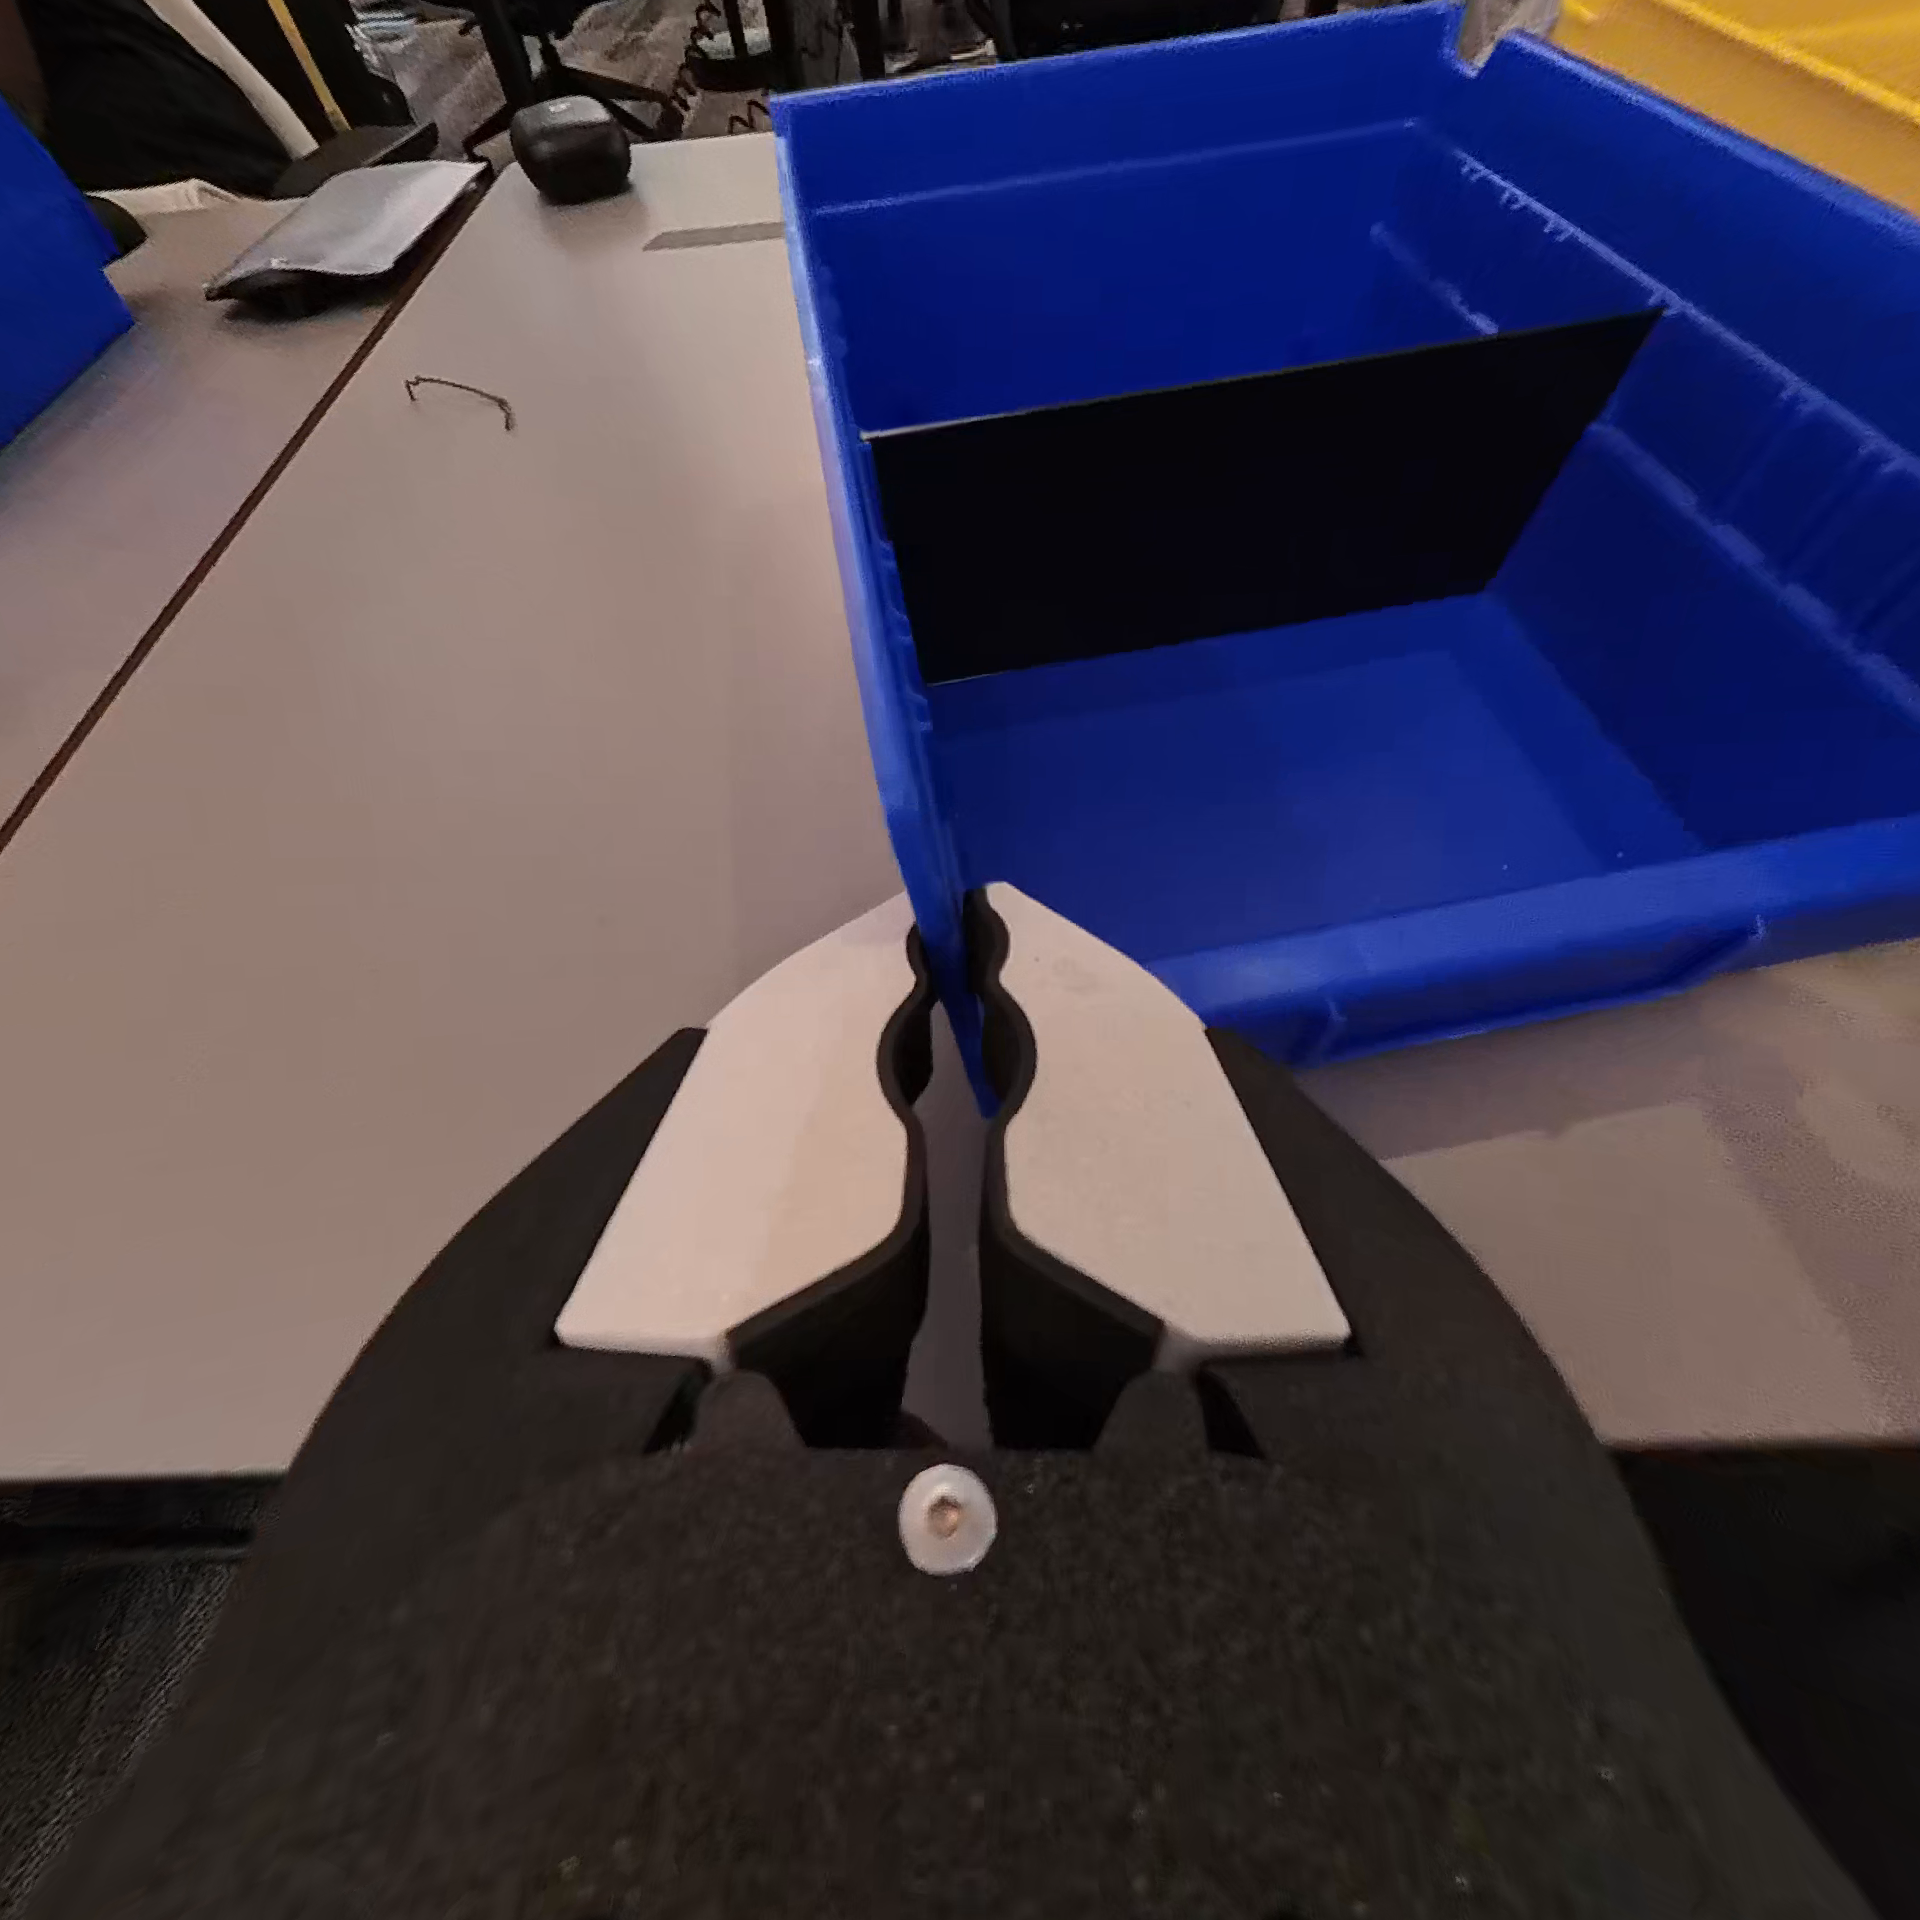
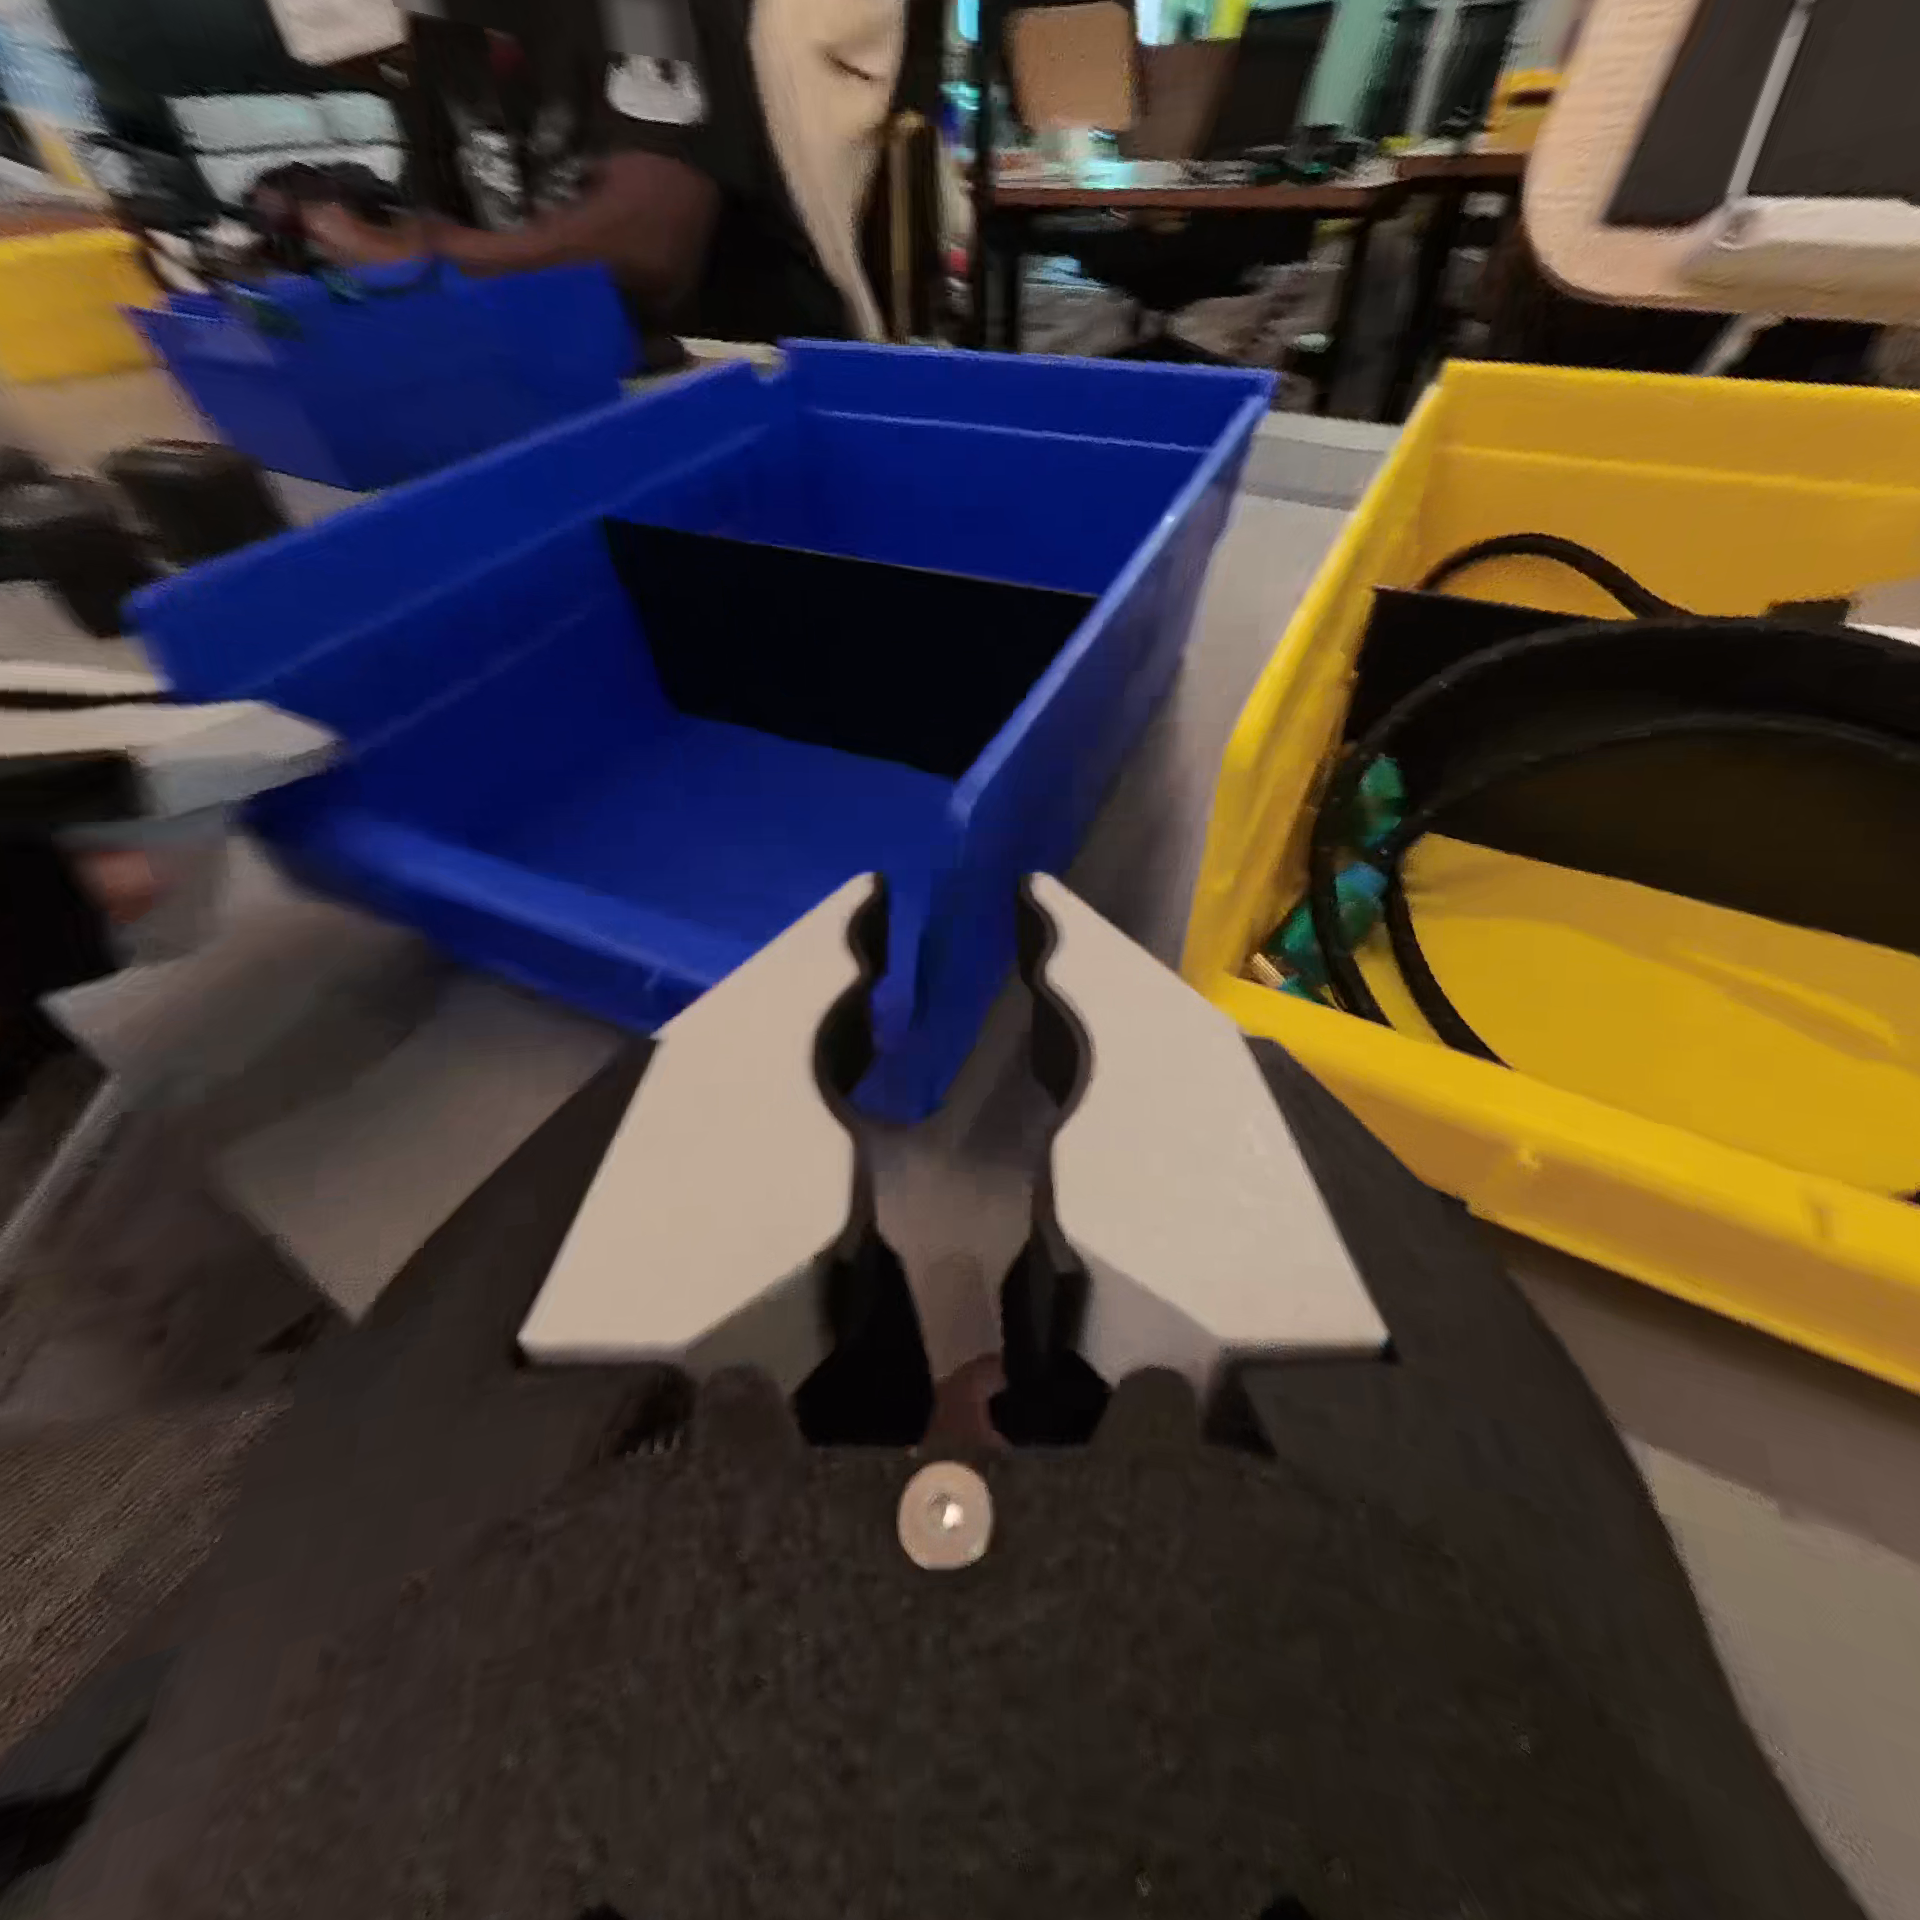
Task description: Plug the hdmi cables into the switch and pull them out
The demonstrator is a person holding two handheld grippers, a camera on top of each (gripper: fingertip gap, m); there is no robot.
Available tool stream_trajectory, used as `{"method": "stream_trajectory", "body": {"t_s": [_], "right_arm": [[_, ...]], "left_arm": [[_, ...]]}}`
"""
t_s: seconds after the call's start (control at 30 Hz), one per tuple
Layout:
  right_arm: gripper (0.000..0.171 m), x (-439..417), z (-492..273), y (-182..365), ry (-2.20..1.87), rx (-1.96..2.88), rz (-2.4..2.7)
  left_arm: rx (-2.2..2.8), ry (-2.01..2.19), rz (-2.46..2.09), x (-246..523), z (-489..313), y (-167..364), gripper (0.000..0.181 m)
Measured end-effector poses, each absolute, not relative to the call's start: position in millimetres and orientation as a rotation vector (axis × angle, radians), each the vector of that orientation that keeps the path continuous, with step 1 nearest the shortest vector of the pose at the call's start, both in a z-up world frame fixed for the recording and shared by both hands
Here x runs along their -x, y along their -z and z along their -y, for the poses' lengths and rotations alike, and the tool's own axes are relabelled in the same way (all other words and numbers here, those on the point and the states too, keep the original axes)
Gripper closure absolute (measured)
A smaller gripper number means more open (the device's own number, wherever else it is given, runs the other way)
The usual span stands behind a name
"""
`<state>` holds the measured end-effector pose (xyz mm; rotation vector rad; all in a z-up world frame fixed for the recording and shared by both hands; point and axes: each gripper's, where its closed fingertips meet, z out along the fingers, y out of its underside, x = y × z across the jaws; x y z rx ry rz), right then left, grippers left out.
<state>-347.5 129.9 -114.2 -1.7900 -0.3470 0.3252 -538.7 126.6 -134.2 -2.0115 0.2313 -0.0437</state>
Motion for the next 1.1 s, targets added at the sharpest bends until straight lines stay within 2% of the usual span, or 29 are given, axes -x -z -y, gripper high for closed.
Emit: {"method": "stream_trajectory", "body": {"t_s": [0.03, 0.1, 0.33, 0.57, 0.73, 0.87, 0.97, 1.1], "right_arm": [[0.16, 348, -133, 115, -0.298, 1.798, 0.317], [0.164, 343, -134, 110, -0.259, 1.785, 0.255], [0.166, 337, -115, 44, -0.428, 1.584, 0.192], [0.167, 266, -106, -49, -0.299, 1.378, 0.144], [0.167, 155, -103, -90, -0.142, 1.306, 0.007], [0.169, 27, -105, -87, -0.045, 1.344, -0.167], [0.169, -75, -103, -66, 0.019, 1.373, -0.286], [0.169, -178, -98, -13, 0.048, 1.459, -0.316]], "left_arm": [[2.009, 0.054, -0.242, 536, -119, 134, 0.178], [1.964, 0.04, -0.252, 534, -106, 130, 0.177], [1.69, -0.175, -0.307, 520, -63, 52, 0.178], [1.464, -0.146, -0.37, 445, -70, -30, 0.177], [1.356, -0.062, -0.515, 332, -100, -76, 0.177], [1.292, -0.049, -0.667, 202, -115, -92, 0.176], [1.272, -0.002, -0.758, 100, -127, -73, 0.176], [1.359, 0.092, -0.818, 3, -135, -5, 0.176]]}}
